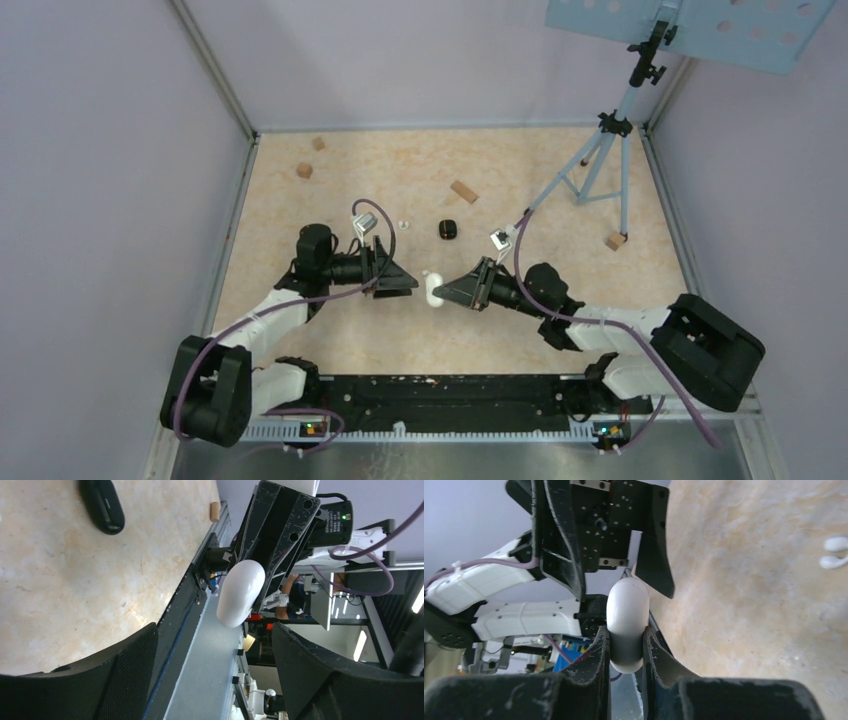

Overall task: Insert the wireless bluetooth earbuds into the charging case
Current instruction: Open the charging case at the center of the board.

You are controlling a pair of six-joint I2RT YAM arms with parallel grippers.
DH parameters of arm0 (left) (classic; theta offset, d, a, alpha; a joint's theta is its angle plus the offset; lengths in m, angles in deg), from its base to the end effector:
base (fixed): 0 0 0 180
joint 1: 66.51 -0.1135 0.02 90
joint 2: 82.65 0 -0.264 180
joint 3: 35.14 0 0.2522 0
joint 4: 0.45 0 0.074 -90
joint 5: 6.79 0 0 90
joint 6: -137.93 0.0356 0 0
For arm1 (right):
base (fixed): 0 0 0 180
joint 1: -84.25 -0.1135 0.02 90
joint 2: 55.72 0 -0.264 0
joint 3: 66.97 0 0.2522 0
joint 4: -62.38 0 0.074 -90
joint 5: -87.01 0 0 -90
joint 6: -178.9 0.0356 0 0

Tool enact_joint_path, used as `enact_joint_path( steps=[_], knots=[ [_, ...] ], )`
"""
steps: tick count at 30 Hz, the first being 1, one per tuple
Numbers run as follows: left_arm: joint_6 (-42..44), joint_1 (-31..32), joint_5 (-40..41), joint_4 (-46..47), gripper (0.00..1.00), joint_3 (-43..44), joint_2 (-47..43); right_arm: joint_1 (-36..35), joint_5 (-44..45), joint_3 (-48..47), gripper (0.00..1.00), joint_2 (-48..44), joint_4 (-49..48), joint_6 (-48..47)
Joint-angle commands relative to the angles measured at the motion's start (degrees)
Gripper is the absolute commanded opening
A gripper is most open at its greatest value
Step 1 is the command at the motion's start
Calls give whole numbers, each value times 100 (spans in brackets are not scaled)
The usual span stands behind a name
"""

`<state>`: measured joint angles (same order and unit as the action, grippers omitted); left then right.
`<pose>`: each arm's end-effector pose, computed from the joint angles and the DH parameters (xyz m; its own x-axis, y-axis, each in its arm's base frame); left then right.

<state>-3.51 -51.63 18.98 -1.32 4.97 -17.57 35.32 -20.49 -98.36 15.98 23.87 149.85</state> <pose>0.2024 -0.0869 0.2075 -0.9624 -0.0960 -0.2541 0.2285 0.2197 -0.9484 0.1478 0.1860 0.1976 -0.8112 0.3382 -0.4771 -0.4270 0.2149 0.8784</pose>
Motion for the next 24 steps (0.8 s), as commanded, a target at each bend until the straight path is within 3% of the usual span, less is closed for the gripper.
enact_joint_path(
  steps=[1,10,19,24],
  knots=[
    [-905,-11,-378,1789,85,-327,103,47,-477,-5,0,325,-1566,484],
    [-1005,23,-512,1890,70,-227,51,42,-655,-102,0,867,-2262,804],
    [-1279,270,-631,2305,64,-199,226,50,-737,-178,0,1304,-2830,1057],
    [-1250,368,-571,2236,52,-148,252,48,-759,-169,0,1508,-3171,1231]
  ],
)
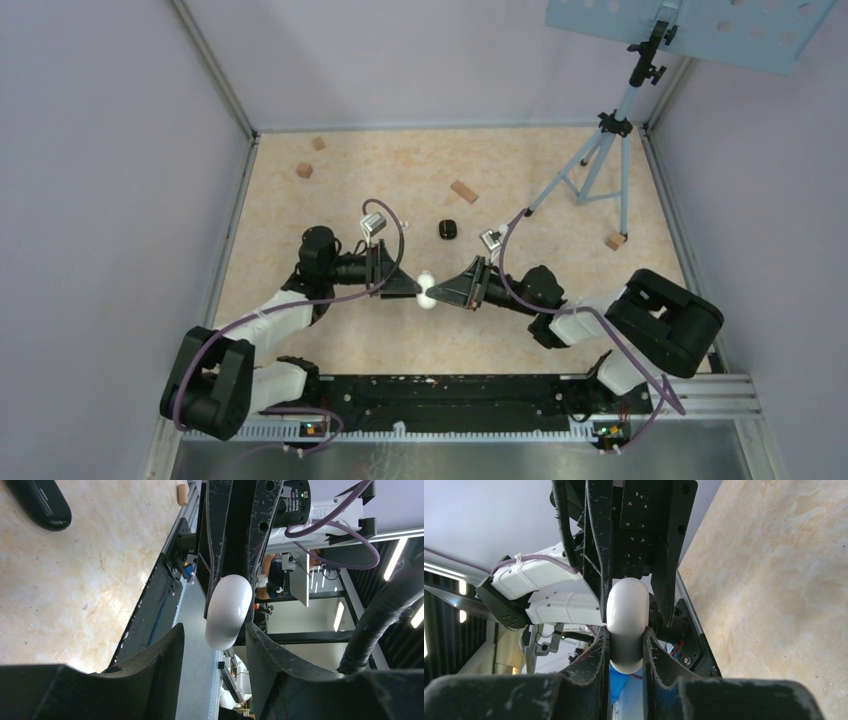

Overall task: Insert the wireless bluetooth earbuds into the charging case
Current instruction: Open the charging case at the center of the board.

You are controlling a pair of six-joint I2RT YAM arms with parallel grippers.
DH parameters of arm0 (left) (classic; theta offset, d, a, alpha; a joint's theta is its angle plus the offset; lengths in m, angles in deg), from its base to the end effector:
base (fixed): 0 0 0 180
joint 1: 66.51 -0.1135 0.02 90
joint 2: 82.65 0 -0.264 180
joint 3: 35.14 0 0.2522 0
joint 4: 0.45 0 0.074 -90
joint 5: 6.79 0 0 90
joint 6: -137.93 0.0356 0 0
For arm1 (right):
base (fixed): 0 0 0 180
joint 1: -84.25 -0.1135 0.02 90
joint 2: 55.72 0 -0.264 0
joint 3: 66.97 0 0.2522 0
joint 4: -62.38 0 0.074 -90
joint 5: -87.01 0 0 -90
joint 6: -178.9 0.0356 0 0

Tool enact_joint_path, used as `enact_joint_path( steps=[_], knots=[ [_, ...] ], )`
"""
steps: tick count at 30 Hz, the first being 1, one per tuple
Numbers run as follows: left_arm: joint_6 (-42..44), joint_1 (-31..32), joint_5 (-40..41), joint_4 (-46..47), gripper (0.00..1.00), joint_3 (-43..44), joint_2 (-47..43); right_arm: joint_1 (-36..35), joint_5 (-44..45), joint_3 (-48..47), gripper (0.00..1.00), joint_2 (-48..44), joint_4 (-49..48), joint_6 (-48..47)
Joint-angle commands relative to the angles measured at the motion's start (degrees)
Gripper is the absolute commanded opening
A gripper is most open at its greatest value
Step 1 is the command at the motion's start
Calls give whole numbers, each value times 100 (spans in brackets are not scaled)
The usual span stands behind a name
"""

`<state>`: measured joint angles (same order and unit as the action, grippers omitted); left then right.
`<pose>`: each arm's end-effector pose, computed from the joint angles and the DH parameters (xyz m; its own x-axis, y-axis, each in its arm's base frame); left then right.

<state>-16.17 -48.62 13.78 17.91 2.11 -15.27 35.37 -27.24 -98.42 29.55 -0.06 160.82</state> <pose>0.2003 -0.0997 0.2130 -0.9665 -0.0201 -0.2558 0.2535 0.0794 -0.9641 0.1550 0.1997 0.1890 -0.8762 0.3142 -0.3654 -0.3897 -0.0162 0.9208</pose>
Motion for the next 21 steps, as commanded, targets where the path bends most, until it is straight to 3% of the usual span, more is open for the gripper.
enact_joint_path(
  steps=[1,9,16,18,21],
  knots=[
    [30,81,-49,294,52,150,20,45,-92,-163,0,188,-826,164],
    [-34,155,57,207,47,219,-64,44,-144,-221,0,295,-768,180],
    [-43,171,68,-149,4,419,-155,45,-76,-211,0,279,-516,145],
    [15,171,82,-297,0,468,-209,43,-55,-180,6,276,-530,167],
    [100,159,115,-434,0,488,-287,45,83,-65,26,277,-633,235]
  ],
)
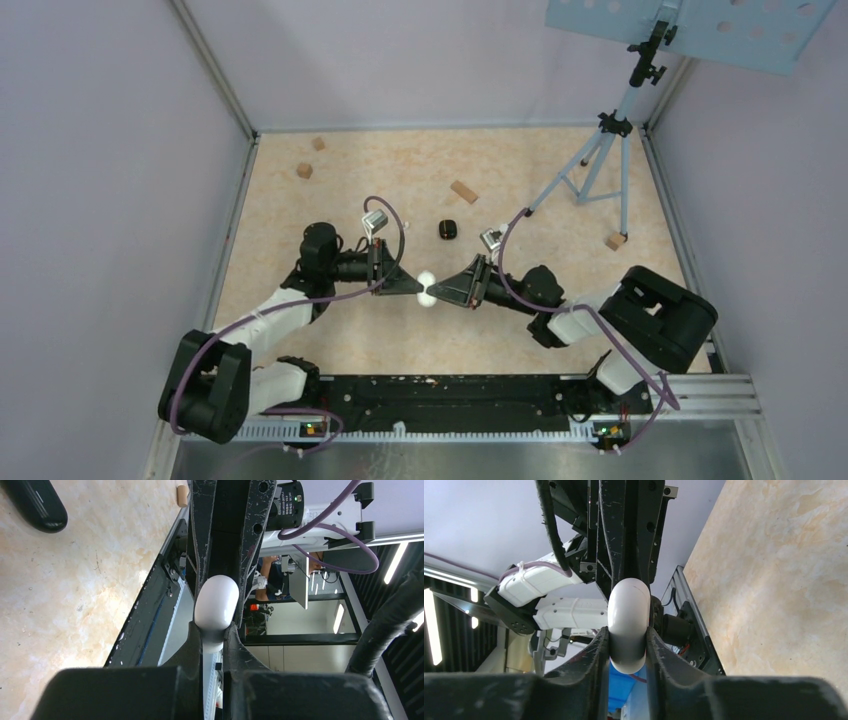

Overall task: Insert the wireless bluetooth earbuds into the charging case
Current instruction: Open the charging case at the center of the board.

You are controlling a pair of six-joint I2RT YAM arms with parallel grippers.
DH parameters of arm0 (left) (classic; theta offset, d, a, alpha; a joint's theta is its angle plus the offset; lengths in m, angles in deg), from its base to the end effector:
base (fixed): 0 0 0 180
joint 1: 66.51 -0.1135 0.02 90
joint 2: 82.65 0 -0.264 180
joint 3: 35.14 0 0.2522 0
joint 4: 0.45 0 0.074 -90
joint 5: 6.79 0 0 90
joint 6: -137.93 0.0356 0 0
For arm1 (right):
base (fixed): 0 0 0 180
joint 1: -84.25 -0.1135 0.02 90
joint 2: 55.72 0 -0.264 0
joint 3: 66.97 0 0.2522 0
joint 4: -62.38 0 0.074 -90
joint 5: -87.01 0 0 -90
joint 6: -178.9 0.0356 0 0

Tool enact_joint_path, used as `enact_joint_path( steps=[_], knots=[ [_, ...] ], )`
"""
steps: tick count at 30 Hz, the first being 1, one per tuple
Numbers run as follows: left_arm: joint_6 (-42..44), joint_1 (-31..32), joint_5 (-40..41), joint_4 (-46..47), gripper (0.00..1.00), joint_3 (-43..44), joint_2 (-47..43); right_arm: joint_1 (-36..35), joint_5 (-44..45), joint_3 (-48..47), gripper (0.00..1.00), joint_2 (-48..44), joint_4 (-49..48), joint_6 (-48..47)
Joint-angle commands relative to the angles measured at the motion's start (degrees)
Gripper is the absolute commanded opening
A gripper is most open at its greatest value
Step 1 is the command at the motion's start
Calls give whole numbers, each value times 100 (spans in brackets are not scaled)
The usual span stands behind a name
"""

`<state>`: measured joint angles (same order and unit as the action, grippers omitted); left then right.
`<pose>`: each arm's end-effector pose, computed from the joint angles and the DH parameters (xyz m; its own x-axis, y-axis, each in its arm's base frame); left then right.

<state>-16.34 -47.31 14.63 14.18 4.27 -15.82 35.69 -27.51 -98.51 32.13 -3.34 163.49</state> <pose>0.2014 -0.1052 0.2208 -0.9713 -0.0101 -0.2377 0.2360 0.0857 -0.9680 0.1577 0.2009 0.1849 -0.8900 0.3172 -0.3276 -0.3576 -0.0397 0.9330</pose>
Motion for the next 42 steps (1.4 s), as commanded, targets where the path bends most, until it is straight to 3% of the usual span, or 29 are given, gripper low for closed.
enact_joint_path(
  steps=[1,5,10,22,38,42],
  knots=[
    [124,25,22,-68,0,255,-259,16,170,-8,30,19,-339,5],
    [136,-5,21,-118,0,247,-356,51,274,194,39,154,-615,224],
    [233,-71,-20,-277,0,316,-405,107,317,474,43,696,-1904,693],
    [270,-246,-160,-394,0,342,-357,114,13,383,58,345,-1916,446],
    [-345,-401,-663,-32,0,597,-57,157,-448,-44,61,95,-1906,410],
    [-612,-470,-767,-15,0,1052,-52,196,-489,-168,71,7,-1913,485]
  ],
)
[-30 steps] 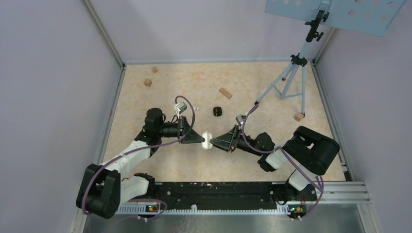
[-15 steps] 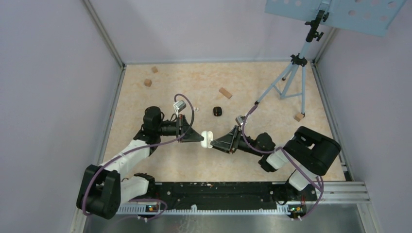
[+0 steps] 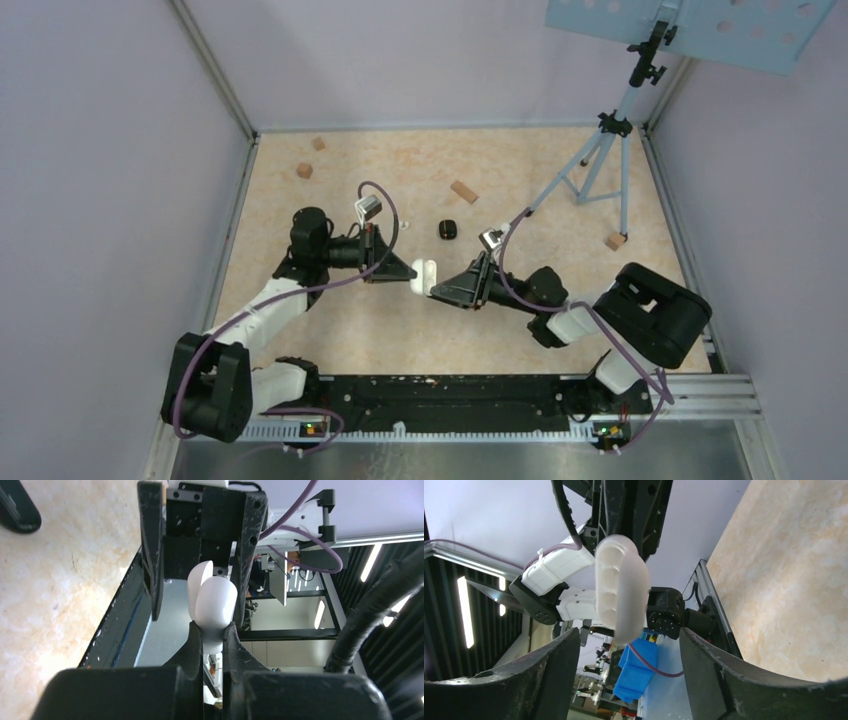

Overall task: Insert the wireless bluetooth earbuds into the charging case
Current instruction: Open the charging case at the center of the board, then pass from the left arm to the right

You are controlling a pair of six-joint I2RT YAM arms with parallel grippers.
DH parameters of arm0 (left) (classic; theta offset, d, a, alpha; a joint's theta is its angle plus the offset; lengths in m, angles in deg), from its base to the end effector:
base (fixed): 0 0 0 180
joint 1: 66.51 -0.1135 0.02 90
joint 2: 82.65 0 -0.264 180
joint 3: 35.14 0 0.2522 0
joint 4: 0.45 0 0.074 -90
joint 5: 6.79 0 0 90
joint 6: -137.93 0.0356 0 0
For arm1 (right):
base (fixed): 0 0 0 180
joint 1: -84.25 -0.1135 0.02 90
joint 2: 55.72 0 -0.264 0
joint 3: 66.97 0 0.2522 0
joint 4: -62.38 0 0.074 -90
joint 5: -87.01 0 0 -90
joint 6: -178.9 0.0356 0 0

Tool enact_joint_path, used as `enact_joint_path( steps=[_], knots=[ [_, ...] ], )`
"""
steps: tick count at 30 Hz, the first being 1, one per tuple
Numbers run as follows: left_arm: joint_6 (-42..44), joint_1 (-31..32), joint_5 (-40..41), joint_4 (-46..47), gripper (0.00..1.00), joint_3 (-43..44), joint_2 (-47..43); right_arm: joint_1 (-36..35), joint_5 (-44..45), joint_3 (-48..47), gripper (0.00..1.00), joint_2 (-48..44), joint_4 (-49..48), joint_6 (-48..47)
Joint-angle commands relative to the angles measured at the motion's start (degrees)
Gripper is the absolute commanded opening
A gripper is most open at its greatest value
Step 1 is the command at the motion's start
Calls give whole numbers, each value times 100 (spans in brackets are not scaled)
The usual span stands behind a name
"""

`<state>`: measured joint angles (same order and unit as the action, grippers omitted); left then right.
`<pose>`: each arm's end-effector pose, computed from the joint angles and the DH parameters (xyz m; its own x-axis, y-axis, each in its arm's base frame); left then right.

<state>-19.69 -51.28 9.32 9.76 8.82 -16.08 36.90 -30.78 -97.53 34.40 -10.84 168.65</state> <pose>0.2127 -0.0934 0.2408 -0.9835 0.0018 -0.1811 0.1809 0.0603 -0.9817 0.1577 0.1957 0.1850 -0.9139 0.2928 -0.2813 -0.3279 -0.1236 0.9366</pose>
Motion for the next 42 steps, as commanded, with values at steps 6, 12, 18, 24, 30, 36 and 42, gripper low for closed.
enact_joint_path(
  steps=[6,12,18,24,30,36,42],
  knots=[
    [-285,-72,-210,120,0,975,-26,108,-212,-545,73,-166,-1165,-20],
    [-312,-81,-170,105,0,895,-96,142,-175,-721,73,-247,-1162,-40],
    [-305,-83,-133,78,0,870,-185,336,-126,-763,68,-290,-1163,25],
    [-272,-81,-117,19,0,854,-208,492,-85,-838,51,-259,-1130,119],
    [-243,-81,-90,-11,0,855,-215,499,-121,-955,41,-137,-1164,182],
    [-209,-81,-90,-58,0,841,-214,499,-191,-1030,34,-128,-1162,206],
    [-127,-81,-86,-121,0,861,-238,499,-158,-963,18,-127,-1171,225]
  ],
)
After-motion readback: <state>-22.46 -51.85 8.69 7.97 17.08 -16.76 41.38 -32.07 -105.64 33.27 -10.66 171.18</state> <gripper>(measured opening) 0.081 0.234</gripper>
